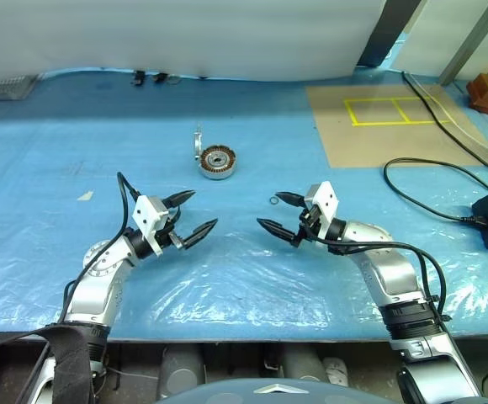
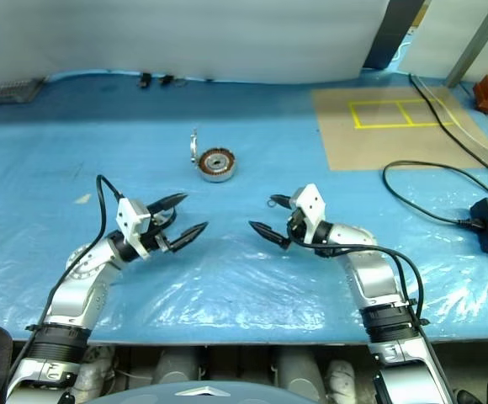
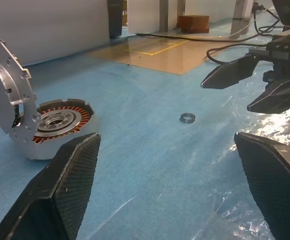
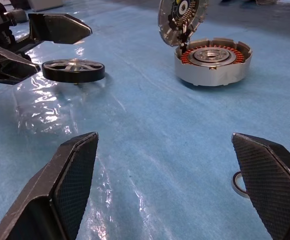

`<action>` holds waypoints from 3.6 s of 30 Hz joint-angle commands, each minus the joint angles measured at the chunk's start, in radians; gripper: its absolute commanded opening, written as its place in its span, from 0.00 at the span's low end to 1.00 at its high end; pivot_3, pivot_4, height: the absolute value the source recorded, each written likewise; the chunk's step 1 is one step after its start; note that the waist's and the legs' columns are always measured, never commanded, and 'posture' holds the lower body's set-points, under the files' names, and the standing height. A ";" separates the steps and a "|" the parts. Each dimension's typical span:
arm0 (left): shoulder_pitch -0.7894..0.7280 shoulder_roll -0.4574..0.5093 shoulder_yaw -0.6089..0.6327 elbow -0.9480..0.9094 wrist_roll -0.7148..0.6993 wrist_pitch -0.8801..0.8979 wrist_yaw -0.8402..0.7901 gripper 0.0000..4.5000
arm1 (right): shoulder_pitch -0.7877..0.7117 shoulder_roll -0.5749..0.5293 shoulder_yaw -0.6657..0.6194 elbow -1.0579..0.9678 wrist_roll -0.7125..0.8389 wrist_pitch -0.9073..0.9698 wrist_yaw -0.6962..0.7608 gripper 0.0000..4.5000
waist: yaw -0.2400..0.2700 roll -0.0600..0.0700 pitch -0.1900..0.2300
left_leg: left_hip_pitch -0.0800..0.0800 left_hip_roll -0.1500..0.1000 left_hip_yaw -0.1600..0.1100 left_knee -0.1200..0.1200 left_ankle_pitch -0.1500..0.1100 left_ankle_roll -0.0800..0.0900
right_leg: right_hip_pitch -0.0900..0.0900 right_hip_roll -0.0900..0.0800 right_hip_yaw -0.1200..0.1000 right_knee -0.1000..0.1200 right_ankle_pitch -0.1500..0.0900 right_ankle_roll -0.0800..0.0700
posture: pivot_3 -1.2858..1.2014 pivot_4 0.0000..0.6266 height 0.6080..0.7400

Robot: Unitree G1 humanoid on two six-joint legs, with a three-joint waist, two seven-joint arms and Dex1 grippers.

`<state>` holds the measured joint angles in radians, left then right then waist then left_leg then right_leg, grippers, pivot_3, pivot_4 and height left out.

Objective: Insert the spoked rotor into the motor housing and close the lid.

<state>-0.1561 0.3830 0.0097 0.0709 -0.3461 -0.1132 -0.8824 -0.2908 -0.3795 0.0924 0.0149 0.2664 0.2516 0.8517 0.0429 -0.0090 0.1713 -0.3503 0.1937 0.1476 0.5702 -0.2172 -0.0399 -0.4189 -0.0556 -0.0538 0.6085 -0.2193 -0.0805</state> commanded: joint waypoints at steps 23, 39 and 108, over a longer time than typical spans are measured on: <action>-0.028 -0.017 0.000 0.004 0.013 -0.023 0.000 1.00 | -0.001 -0.015 -0.004 -0.058 0.020 0.010 -0.002 1.00 | 0.000 0.000 0.000 | 0.000 0.000 0.000 0.000 0.000 0.001 | 0.000 0.000 0.000 0.000 0.000 0.000 | 0.52 0.24 1.00; 0.013 -0.045 -0.005 -0.068 0.041 0.019 0.107 1.00 | -0.354 0.076 0.074 0.272 -0.083 0.012 -0.029 1.00 | -0.005 0.000 0.000 | 0.001 0.000 0.000 0.002 0.002 -0.003 | 0.000 0.000 0.000 0.003 0.001 -0.002 | 0.52 0.24 1.00; 0.255 -0.076 0.004 -0.325 0.071 0.075 0.356 1.00 | -1.047 0.378 0.326 1.354 -0.786 -0.327 -0.226 0.10 | -0.004 0.011 0.006 | 0.000 0.007 0.003 0.008 0.000 -0.002 | -0.007 0.002 0.000 0.015 -0.002 -0.007 | 0.52 0.24 1.00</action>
<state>0.1108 0.3028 0.0052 -0.2437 -0.2727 -0.0173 -0.5200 -1.3279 -0.0042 0.4268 1.3768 -0.5284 -0.0774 0.5979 0.0386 0.0018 0.1775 -0.3499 0.2006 0.1508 0.5782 -0.2172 -0.0424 -0.4261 -0.0540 -0.0540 0.6233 -0.2214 -0.0879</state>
